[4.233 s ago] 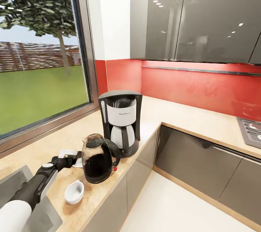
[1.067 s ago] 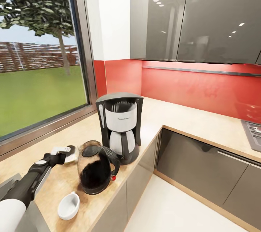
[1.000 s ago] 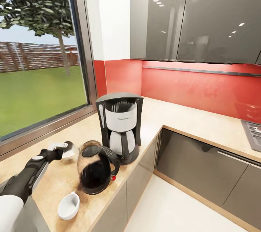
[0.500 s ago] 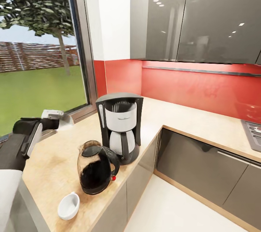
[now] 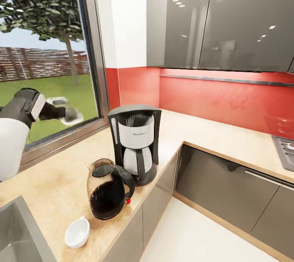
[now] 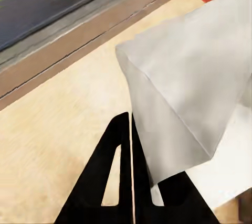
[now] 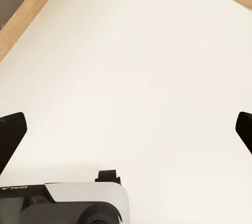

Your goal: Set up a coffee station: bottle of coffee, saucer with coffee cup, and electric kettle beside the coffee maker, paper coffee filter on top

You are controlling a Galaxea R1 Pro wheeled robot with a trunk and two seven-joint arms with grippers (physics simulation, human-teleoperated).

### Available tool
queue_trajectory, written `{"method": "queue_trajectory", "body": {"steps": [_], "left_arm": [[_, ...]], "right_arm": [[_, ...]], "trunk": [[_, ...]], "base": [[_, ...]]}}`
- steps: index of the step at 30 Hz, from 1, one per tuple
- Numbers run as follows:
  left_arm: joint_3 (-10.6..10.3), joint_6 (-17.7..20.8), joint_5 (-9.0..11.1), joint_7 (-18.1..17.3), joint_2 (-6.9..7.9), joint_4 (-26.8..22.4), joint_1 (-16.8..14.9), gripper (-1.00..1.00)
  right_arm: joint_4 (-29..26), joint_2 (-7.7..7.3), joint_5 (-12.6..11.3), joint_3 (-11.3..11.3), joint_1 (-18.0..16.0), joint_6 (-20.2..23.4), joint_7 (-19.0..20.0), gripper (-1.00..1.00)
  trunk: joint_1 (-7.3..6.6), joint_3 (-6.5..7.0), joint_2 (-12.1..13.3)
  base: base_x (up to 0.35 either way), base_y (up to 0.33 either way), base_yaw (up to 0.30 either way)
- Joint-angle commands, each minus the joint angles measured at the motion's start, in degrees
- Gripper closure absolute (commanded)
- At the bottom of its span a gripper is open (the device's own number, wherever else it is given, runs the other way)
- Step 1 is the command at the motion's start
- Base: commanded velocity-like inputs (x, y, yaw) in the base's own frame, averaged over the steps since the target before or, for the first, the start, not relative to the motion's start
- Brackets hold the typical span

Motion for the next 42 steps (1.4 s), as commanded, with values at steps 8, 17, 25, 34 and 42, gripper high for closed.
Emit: {"method": "queue_trajectory", "body": {"steps": [8,17,25,34,42], "left_arm": [[-0.27,0.16,-0.57,-0.19,-0.41,25.62,-19.6,1.0],[-0.18,0.22,-0.77,0.51,-0.47,29.96,-32.22,1.0],[0.32,0.24,-0.69,0.52,-0.29,29.91,-37.76,1.0],[0.47,0.24,-0.56,0.44,-0.39,29.82,-37.75,1.0],[0.6,0.19,-0.51,0.44,-0.64,29.81,-37.75,1.0]], "right_arm": [[-0.03,-0.02,0.02,-0.07,-0.02,-0.12,-0.02,-1.0],[-0.12,-0.05,0.02,-0.13,-0.02,-0.12,-0.02,-1.0],[-0.53,0.03,-0.3,-0.25,-0.02,-0.11,0.03,-1.0],[-0.48,0.03,-0.23,-0.25,-0.02,-0.12,-0.02,-1.0],[-0.44,0.03,-0.22,-0.25,-0.01,-0.12,-0.02,-1.0]], "trunk": [[0.02,-0.11,-0.16],[0.02,-0.11,-0.16],[0.02,-0.11,-0.16],[0.02,-0.11,-0.16],[0.02,-0.11,-0.16]], "base": [[0.0,0.0,0.0],[0.0,0.0,0.0],[0.0,0.0,0.0],[-0.048,-0.101,0.0],[-0.027,-0.261,0.164]]}}
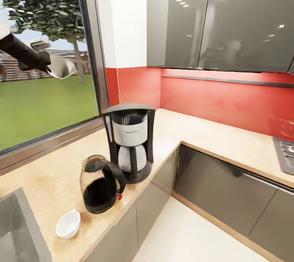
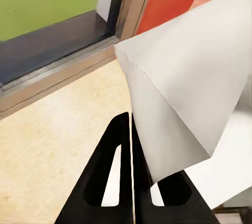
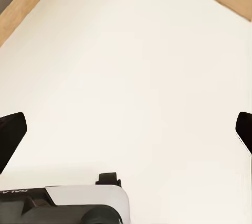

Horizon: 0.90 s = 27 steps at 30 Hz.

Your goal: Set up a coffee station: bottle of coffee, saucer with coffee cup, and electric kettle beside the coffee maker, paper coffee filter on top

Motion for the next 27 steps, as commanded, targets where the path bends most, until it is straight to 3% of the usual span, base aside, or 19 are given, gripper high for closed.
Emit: {"method": "queue_trajectory", "body": {"steps": [1,11,27], "left_arm": [[0.12,0.03,-0.01,-0.15,-0.04,0.13,-0.11,1.0],[0.02,0.01,0.1,-0.15,-0.21,0.05,-0.12,1.0],[-0.21,-0.08,0.08,-0.15,-0.68,0.05,0.0,1.0]], "right_arm": [[0.0,0.0,0.02,-0.03,-0.02,-0.13,-0.02,-1.0],[0.12,0.0,0.02,-0.03,-0.03,-0.13,-0.02,-1.0],[0.23,-0.08,0.27,0.16,-0.03,-0.13,0.04,-1.0]], "trunk": [[0.03,-0.12,-0.12],[0.03,-0.12,-0.12],[0.03,-0.12,-0.12]], "base": [[-0.105,-0.267,0.267],[-0.225,-0.217,0.275],[-0.128,-0.253,0.019]]}}
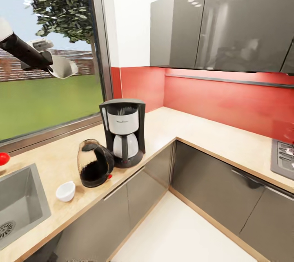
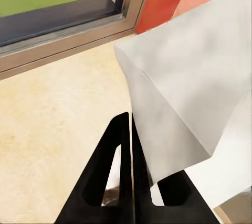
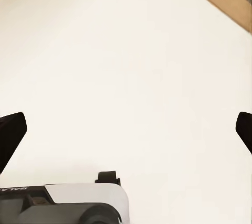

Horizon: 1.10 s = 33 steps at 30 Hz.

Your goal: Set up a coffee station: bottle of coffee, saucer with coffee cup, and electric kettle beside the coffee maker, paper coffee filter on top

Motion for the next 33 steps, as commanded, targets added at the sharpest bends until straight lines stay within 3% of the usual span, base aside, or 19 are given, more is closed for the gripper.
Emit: {"method": "queue_trajectory", "body": {"steps": [1,10,33], "left_arm": [[0.06,0.04,-0.01,-0.19,-0.01,0.13,-0.12,1.0],[0.0,0.04,-0.07,-0.19,-0.04,0.02,-0.12,1.0],[0.0,0.04,-0.1,-0.19,-0.26,-0.04,0.14,1.0]], "right_arm": [[-0.03,0.01,0.04,-0.05,-0.02,-0.12,-0.01,-1.0],[-0.04,0.0,0.05,-0.06,-0.02,-0.12,-0.07,-1.0],[-0.06,0.09,-0.12,-0.15,-0.01,-0.16,-0.08,-1.0]], "trunk": [[0.01,-0.13,-0.12],[0.01,-0.13,-0.12],[0.01,-0.13,-0.12]], "base": [[-0.195,-0.241,0.0],[-0.148,-0.248,0.0],[0.02,-0.274,0.022]]}}
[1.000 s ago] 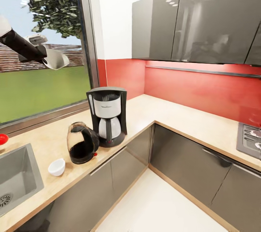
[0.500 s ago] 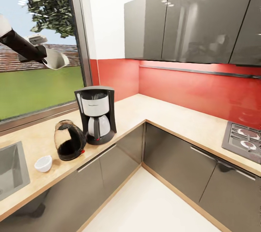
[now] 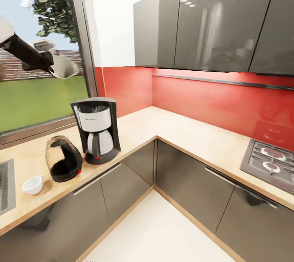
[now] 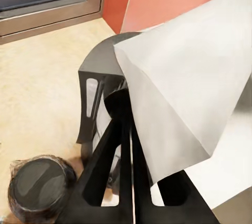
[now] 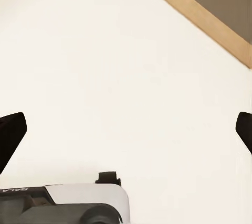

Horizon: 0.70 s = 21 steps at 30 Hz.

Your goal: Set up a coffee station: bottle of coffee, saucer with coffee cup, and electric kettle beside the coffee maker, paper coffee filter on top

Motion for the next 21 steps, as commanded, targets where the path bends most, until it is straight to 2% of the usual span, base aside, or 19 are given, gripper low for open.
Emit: {"method": "queue_trajectory", "body": {"steps": [1,7,13,21], "left_arm": [[0.07,0.04,-0.02,-0.2,-0.02,0.13,-0.12,1.0],[0.19,0.0,-0.02,-0.2,-0.19,0.21,0.05,1.0],[0.24,-0.05,-0.02,-0.2,-1.1,0.22,0.15,1.0],[0.25,-0.05,-0.02,-0.16,-1.58,0.22,0.19,1.0]], "right_arm": [[-0.02,0.01,0.02,-0.04,-0.02,-0.12,-0.02,-1.0],[-0.01,0.01,0.02,-0.07,-0.02,-0.14,-0.02,-1.0],[-0.01,0.01,0.02,-0.04,-0.02,-0.14,-0.02,-1.0],[-0.09,0.01,0.02,-0.09,-0.02,-0.1,-0.02,-1.0]], "trunk": [[0.03,-0.13,-0.12],[0.03,-0.13,-0.12],[0.03,-0.13,-0.12],[0.03,-0.13,-0.12]], "base": [[-0.062,-0.274,0.235],[-0.135,-0.263,0.266],[-0.245,-0.206,0.271],[-0.272,-0.179,0.052]]}}
